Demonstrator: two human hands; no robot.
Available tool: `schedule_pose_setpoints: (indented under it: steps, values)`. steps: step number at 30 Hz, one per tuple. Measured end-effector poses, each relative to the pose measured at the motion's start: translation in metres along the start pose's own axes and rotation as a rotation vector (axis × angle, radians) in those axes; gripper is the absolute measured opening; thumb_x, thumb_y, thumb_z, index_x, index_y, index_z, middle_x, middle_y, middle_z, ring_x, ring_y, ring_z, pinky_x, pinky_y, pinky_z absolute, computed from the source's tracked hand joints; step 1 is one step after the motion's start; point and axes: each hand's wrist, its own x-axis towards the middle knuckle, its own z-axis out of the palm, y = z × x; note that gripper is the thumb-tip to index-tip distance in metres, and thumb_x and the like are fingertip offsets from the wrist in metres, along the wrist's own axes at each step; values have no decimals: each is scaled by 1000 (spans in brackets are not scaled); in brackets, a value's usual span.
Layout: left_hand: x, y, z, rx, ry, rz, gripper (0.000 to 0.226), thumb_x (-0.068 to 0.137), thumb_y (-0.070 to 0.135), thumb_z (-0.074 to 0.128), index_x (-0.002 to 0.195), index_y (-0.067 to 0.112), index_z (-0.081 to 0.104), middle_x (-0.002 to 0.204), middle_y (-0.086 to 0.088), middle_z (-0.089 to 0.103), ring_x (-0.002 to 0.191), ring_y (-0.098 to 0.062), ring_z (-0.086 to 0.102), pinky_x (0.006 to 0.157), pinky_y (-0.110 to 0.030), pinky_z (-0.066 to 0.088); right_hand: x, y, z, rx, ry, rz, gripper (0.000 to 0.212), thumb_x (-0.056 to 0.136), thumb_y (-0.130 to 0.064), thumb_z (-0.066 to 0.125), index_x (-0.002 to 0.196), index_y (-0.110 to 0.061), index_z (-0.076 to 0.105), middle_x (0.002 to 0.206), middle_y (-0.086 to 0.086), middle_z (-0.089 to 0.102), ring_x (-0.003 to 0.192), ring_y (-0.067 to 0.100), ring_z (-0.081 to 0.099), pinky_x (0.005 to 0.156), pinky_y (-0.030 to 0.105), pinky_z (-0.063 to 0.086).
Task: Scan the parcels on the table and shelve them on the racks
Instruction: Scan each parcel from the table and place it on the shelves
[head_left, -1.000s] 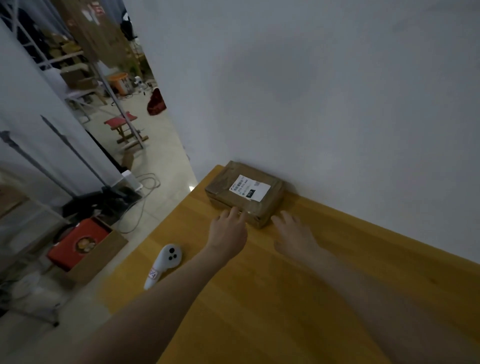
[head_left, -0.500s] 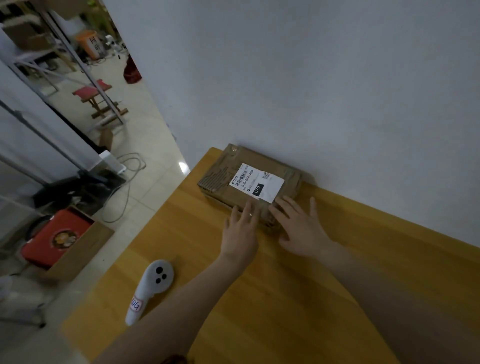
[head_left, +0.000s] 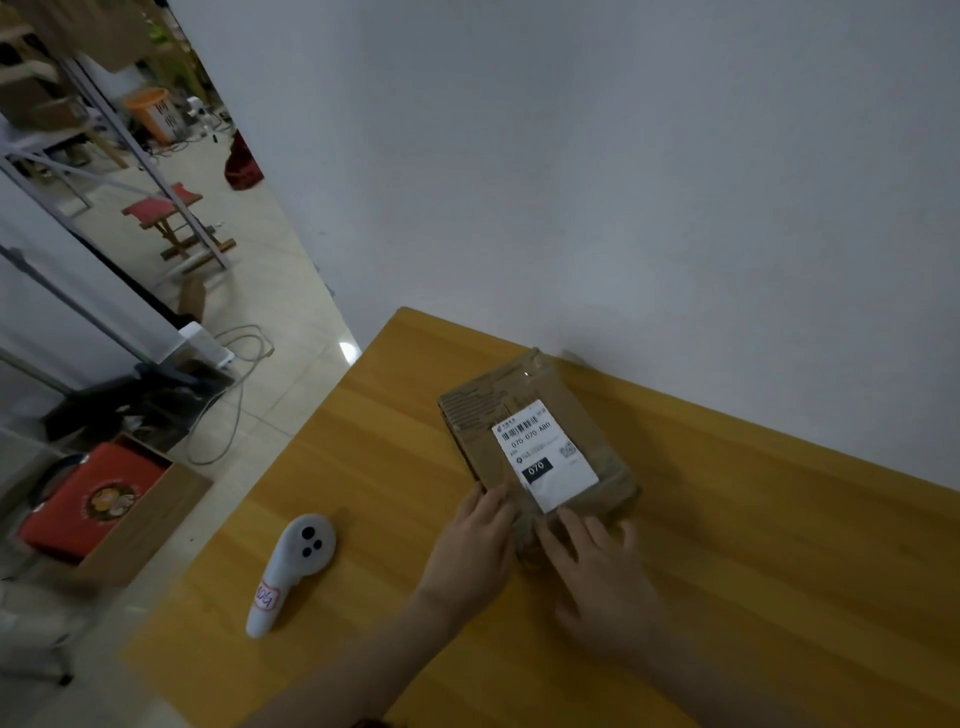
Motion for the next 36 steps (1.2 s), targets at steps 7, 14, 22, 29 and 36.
schedule_pose_setpoints:
  steps: [7,14,22,29,36]
  values:
    - [-59,58,16,69,-172,133,43,99,43,26,120,20,55,141,2,47,136,-24,40,99,-33,50,-109,-18,-1,161,11,0,71,47,-43,71,114,-25,52,102,2,63,89,18,55,62,33,54]
    - [-74,74,19,259,-96,288,45,97,50,31,135,30,46,138,1,53,127,-26,53,93,-41,53,-154,36,-26,409,157,438,61,87,-52,40,142,-27,40,148,5,33,131,22,34,96,41,45]
    - [-66,87,27,12,-302,-91,85,97,62,24,148,14,-25,158,1,-20,137,-19,38,97,-31,44,-147,31,-31,1180,-19,779,66,82,-53,60,137,-30,31,142,-2,44,116,2,49,89,9,44]
    - [-75,100,6,-289,-310,-112,81,100,42,39,147,18,-23,136,-6,47,94,-10,55,78,-24,45,-158,11,-43,1410,85,933,68,93,-29,57,149,-32,20,142,-5,40,113,14,50,90,47,53]
    - [-79,127,-52,-502,-86,-13,77,97,35,51,152,32,-2,127,2,54,95,-6,62,79,-32,57,-178,-14,-105,1596,406,847,65,78,-36,66,127,-63,33,129,-20,49,114,11,55,87,42,55]
